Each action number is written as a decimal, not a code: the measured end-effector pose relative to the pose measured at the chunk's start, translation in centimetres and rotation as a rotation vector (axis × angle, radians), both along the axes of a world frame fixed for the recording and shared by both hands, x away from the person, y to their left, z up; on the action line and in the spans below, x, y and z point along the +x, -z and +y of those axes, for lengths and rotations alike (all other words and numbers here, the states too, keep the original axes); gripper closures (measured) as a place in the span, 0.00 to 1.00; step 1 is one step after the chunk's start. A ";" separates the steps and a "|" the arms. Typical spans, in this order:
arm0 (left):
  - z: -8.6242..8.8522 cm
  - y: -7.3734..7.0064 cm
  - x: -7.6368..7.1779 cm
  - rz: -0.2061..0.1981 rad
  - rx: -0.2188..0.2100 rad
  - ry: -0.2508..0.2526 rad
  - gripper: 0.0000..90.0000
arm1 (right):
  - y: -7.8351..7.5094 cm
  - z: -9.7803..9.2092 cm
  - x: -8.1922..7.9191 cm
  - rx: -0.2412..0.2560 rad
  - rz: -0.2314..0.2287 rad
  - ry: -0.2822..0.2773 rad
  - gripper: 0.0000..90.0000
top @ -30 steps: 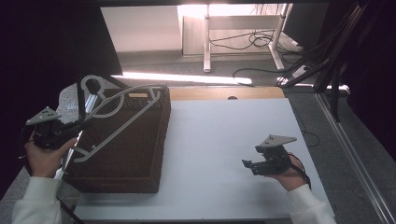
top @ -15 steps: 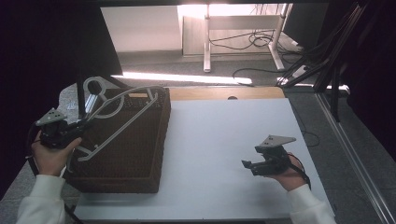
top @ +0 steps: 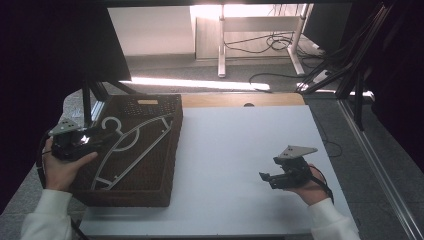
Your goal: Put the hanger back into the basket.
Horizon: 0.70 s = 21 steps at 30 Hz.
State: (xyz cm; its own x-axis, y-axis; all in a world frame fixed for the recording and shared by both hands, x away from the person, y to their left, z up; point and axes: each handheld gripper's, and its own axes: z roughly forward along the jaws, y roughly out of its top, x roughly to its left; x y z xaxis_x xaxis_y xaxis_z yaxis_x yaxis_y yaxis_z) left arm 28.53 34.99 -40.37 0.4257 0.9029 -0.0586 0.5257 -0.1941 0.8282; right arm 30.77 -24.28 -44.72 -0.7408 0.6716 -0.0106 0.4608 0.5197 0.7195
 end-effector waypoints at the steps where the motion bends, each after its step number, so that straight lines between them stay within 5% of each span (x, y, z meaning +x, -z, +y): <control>1: -0.5 0.0 -0.1 0.013 -0.026 0.019 0.43 | 0.0 -0.1 -0.1 0.000 -0.001 0.002 0.27; 6: -1.6 0.3 -0.2 0.053 -0.058 0.053 0.44 | -0.3 0.0 -0.2 0.013 -0.008 0.003 0.27; 7: -2.4 0.5 -0.2 0.090 -0.060 0.081 0.42 | -0.5 0.0 -0.3 0.021 -0.012 0.001 0.27; 11: -3.7 0.7 -0.4 0.088 -0.036 0.093 0.41 | -0.7 -0.1 -0.3 0.030 -0.023 0.011 0.27; 21: -6.3 1.5 -2.2 0.090 -0.084 0.140 0.40 | -1.0 0.3 0.0 0.037 -0.036 0.000 0.27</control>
